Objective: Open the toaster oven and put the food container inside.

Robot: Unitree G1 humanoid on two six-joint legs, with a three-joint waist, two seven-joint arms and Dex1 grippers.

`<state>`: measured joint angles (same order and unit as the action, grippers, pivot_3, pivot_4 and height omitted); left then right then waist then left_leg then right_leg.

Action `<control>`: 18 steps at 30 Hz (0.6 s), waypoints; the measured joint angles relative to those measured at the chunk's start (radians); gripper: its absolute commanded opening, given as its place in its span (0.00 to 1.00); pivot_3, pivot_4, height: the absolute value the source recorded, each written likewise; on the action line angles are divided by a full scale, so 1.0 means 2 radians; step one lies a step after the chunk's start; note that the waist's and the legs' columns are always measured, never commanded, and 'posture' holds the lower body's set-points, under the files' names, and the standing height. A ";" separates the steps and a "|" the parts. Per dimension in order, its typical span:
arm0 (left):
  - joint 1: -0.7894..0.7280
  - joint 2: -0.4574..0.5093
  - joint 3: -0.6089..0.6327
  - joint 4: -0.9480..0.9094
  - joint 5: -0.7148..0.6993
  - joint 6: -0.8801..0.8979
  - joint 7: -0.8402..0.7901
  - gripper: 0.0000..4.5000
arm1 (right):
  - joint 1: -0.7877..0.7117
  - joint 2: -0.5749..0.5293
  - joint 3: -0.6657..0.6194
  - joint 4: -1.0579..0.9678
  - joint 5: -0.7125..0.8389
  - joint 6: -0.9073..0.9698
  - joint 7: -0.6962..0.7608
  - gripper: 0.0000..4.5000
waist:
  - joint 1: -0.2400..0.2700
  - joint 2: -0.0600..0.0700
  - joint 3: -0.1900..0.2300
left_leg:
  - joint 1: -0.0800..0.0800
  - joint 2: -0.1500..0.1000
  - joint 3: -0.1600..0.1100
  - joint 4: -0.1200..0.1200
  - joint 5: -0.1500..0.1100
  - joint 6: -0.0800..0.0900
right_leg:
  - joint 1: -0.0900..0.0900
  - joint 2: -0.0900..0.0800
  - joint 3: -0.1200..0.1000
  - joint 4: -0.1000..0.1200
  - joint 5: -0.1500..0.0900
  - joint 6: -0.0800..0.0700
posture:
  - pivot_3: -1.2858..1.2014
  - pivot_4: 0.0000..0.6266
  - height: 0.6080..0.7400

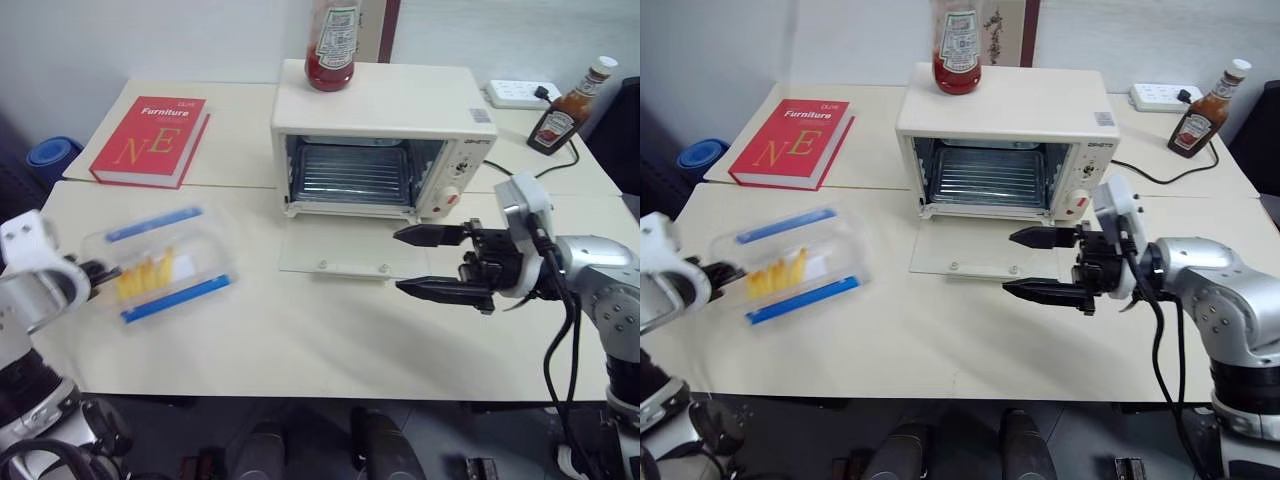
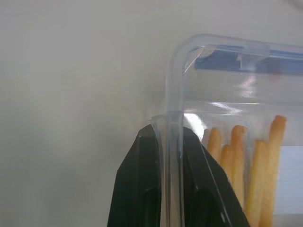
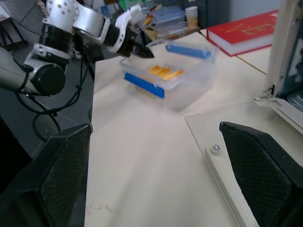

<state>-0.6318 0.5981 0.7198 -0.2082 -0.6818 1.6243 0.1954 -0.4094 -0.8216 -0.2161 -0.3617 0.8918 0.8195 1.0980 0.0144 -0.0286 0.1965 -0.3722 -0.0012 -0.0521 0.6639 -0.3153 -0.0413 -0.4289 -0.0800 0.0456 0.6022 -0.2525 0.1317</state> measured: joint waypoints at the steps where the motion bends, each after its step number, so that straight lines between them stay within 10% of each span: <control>1: -0.014 0.001 -0.013 0.000 -0.020 0.000 0.002 0.02 | 0.006 -0.003 -0.008 -0.003 0.001 0.002 -0.005 1.00 | -0.001 0.000 0.000 | 0.000 0.000 0.000 0.000 0.000 0.000 | 0.000 0.000 0.000 0.000 0.000 0.000 | 0.52 0.24 1.00; 9: -0.077 -0.005 -0.136 0.036 -0.189 0.000 0.072 0.02 | 0.094 -0.005 -0.072 -0.050 0.020 0.009 -0.067 1.00 | -0.010 0.000 0.000 | 0.001 0.000 0.002 -0.001 0.000 0.000 | -0.001 0.000 0.001 0.001 0.000 0.000 | 0.52 0.24 1.00; 18: -0.200 -0.085 -0.224 0.146 -0.212 0.000 0.149 0.02 | 0.184 -0.013 -0.146 -0.117 0.057 0.012 -0.105 1.00 | -0.008 0.000 0.000 | 0.001 -0.001 0.002 0.000 0.001 0.001 | 0.000 0.000 0.002 0.001 0.001 0.001 | 0.52 0.24 1.00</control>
<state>-1.0322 0.4275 0.2720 0.0832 -1.1067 1.6238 0.4927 -0.0406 -0.8469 -0.5078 -0.5961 1.0055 0.8443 0.8882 -0.0007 -0.0289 0.1967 -0.3705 -0.0031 -0.0486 0.6636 -0.3138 -0.0402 -0.4287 -0.0794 0.0498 0.6035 -0.2511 0.1342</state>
